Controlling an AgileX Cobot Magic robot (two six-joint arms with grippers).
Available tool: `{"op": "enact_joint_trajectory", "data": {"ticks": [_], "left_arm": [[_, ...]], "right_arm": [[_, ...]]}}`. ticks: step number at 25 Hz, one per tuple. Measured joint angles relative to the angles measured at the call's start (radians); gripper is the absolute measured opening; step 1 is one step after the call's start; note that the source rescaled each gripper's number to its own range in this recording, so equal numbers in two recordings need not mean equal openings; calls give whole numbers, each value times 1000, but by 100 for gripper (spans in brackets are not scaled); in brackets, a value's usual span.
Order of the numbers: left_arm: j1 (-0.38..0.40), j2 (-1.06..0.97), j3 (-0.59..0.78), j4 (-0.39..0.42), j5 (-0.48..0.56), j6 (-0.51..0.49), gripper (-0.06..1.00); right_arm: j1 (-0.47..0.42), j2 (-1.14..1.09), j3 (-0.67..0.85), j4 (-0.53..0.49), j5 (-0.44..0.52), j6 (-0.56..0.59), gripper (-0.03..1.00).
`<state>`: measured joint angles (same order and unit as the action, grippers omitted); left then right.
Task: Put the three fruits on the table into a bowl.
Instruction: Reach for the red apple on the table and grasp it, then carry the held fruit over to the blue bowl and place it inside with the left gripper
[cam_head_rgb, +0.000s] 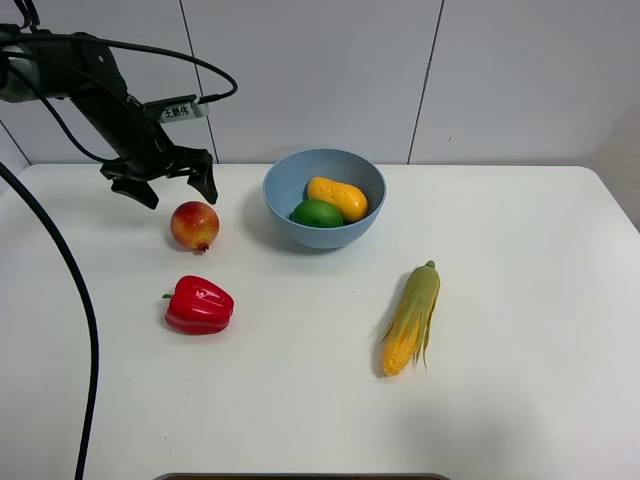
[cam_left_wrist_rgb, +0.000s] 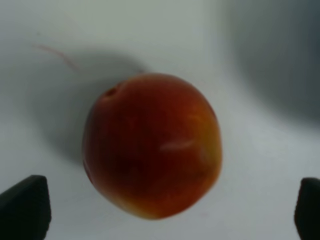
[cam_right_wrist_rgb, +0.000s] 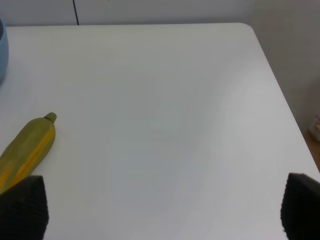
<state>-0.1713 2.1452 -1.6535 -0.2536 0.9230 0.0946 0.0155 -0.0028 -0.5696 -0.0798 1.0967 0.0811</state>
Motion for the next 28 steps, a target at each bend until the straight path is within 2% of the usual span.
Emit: {"op": "enact_joint_trajectory", "data": {"ticks": [18, 19, 21, 22, 23, 24, 28], "left_arm": [[-8, 166, -3, -2, -126, -9, 100], [-10, 168, -7, -3, -132, -9, 96], [-16, 173, -9, 3, -142, -9, 70], [-18, 176, -9, 3, -150, -9, 47], [-21, 175, -9, 3, -157, -9, 20], [-23, 177, -9, 2, -161, -9, 0], [-23, 178, -10, -1, -162, -8, 1]], "right_arm": [[0, 0, 0, 0, 0, 0, 93], [0, 0, 0, 0, 0, 0, 93], [0, 0, 0, 0, 0, 0, 93], [0, 0, 0, 0, 0, 0, 93], [0, 0, 0, 0, 0, 0, 93], [0, 0, 0, 0, 0, 0, 93], [0, 0, 0, 0, 0, 0, 93]]}}
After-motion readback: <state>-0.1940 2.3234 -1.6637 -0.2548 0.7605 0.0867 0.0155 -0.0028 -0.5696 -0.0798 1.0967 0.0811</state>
